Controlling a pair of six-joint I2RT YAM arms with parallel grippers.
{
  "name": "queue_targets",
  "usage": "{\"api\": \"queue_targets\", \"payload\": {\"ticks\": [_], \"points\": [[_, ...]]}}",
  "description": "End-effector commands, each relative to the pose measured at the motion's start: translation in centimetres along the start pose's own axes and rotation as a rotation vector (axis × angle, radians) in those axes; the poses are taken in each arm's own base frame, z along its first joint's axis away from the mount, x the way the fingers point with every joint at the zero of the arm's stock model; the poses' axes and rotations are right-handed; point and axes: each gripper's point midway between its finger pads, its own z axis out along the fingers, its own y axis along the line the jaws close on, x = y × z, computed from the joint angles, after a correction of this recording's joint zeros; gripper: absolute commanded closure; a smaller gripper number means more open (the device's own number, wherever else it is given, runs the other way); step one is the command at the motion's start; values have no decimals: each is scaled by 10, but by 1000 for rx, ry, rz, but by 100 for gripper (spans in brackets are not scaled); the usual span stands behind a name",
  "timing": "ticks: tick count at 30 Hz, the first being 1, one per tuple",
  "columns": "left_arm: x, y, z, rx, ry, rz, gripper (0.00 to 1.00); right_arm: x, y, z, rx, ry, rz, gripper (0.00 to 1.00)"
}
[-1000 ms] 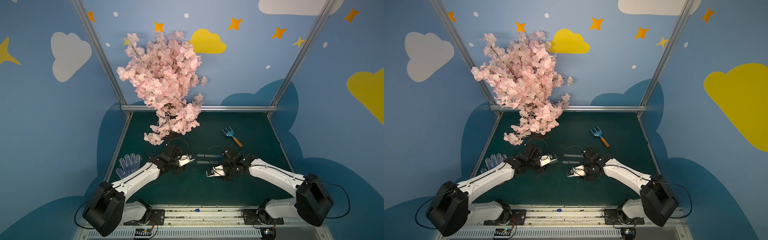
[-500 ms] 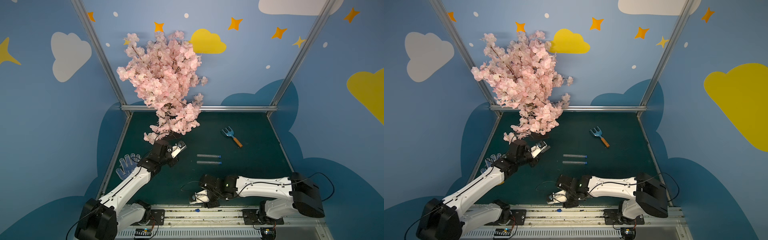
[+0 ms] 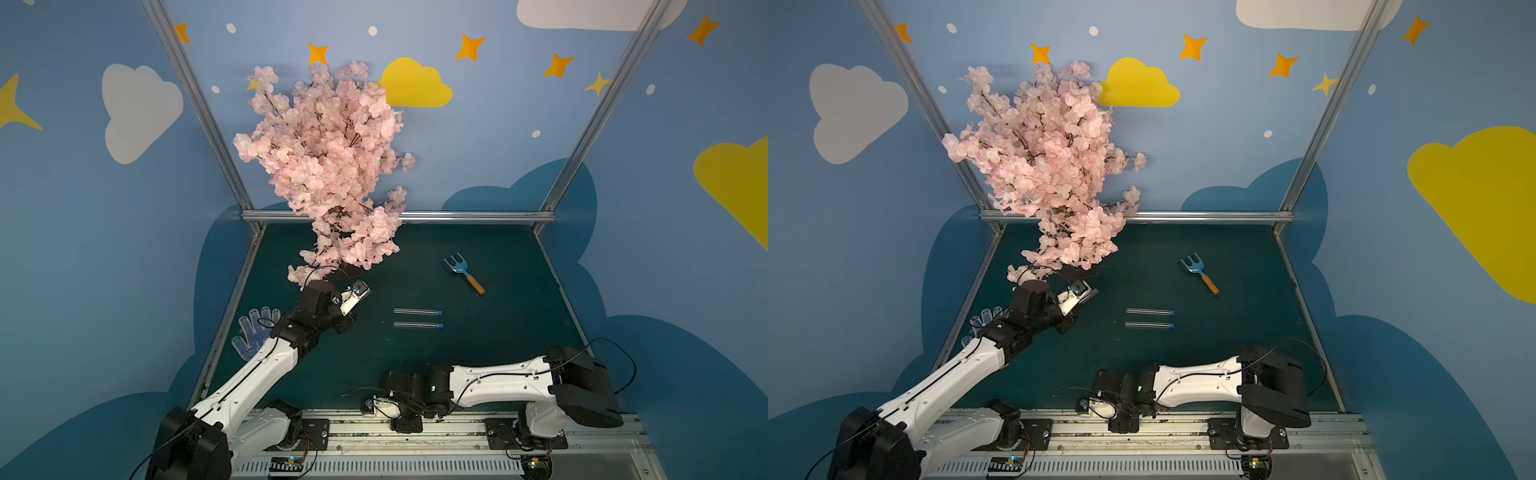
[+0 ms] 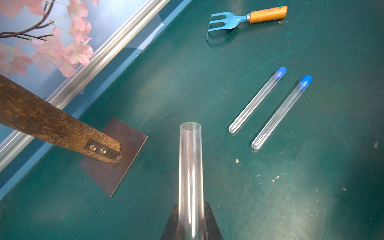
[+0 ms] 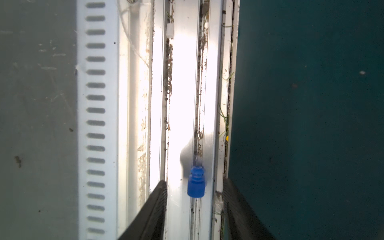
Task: Insert stoppers into test tubes
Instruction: Move the stopper to the center of the board.
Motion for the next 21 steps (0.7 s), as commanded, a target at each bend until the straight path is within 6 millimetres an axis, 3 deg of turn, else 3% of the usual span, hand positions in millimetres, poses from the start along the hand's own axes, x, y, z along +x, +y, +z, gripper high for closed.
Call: {"api": "queue_targets", "payload": {"ticks": [1,15,21], "points": [[-3,3,-3,-13,-16,7,98,6,-5,5,34,19,38,55],[-2,5,-3,-12,-14,3,98,28,3,17,-18,116,38,61],[-2,5,-3,-12,-14,5,98,35,3,23,-25,162,42,69]]}}
